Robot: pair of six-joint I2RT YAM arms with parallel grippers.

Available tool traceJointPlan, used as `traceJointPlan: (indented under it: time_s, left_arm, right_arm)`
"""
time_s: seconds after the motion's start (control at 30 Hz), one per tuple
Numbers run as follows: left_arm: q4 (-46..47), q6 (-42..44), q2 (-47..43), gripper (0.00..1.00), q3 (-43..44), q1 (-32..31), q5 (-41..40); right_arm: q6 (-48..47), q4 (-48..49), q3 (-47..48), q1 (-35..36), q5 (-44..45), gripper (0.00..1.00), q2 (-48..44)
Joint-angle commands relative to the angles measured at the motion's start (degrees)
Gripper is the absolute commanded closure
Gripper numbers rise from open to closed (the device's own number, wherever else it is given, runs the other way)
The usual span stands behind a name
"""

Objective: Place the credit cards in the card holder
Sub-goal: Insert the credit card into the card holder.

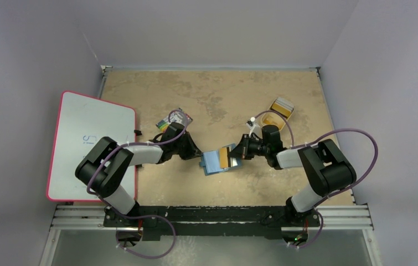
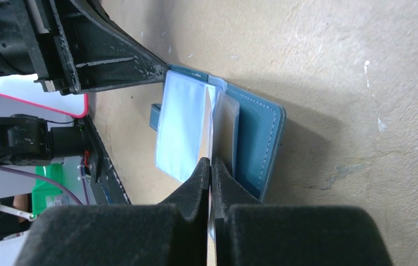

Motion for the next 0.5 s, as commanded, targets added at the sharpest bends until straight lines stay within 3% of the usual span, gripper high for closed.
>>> traceJointPlan:
  time_s: [0.0,0.47]
  left_arm:
    - [-4.8,1.6,1.8,1.0,-0.7,-0.1,-5.1]
    - [-4.2,0.5,0.6,1.0,-0.8,-0.1,-4.3]
  right_arm:
    - [-1.8,1.5,2.1,0.3,3.9,1.0,-2.0]
    - [-5.0,6.4,0.3,1.0,2.9,1.0,-2.2]
